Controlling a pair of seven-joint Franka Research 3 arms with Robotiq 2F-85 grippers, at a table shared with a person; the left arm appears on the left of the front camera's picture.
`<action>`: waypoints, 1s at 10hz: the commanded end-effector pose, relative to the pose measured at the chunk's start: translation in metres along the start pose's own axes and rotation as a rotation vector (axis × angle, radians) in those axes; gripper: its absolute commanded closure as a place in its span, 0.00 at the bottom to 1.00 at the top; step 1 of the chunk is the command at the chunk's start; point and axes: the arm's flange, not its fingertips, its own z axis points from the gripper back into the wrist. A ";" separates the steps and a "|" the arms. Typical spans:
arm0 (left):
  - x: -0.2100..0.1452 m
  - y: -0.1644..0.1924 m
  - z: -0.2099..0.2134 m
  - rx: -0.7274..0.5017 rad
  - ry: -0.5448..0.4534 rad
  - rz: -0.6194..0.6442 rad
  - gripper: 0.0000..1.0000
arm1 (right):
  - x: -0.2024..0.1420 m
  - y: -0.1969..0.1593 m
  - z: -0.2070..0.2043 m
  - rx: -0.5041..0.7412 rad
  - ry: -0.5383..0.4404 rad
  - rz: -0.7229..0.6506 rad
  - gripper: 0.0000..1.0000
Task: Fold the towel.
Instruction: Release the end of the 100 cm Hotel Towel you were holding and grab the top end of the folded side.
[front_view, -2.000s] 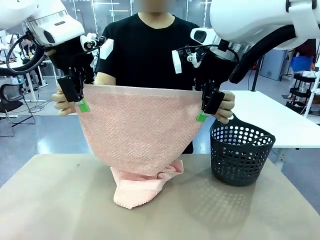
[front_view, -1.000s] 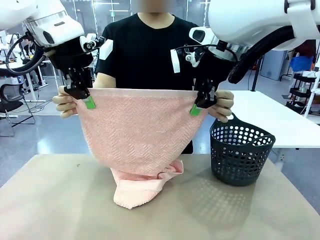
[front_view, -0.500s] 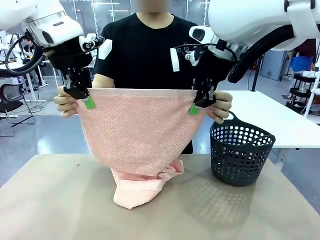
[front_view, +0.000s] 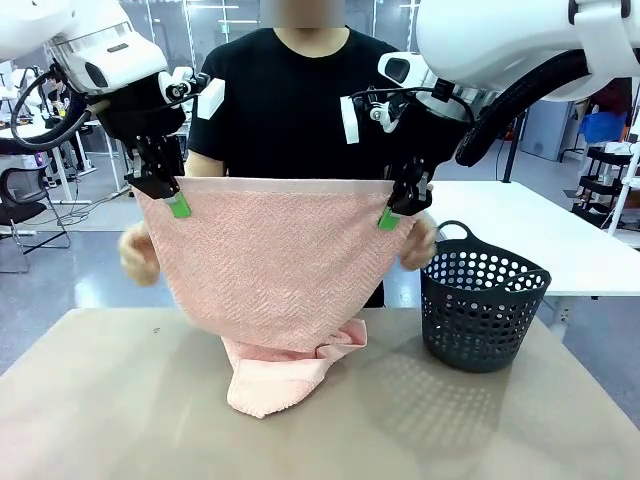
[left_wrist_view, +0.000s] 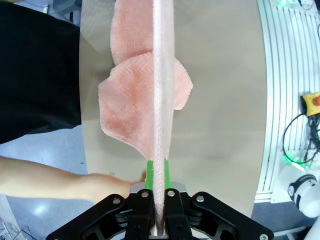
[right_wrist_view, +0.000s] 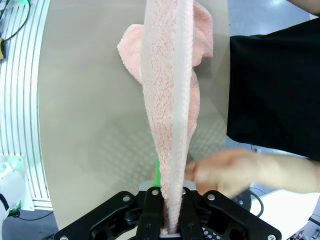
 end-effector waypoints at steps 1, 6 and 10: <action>0.000 0.000 0.001 0.003 0.004 -0.002 1.00 | 0.000 0.000 0.000 0.002 0.005 0.002 1.00; 0.000 0.000 0.001 0.003 0.004 -0.002 1.00 | 0.000 0.000 0.000 0.002 0.005 0.002 1.00; 0.000 0.000 0.001 0.003 0.004 -0.002 1.00 | 0.000 0.000 0.000 0.002 0.005 0.002 1.00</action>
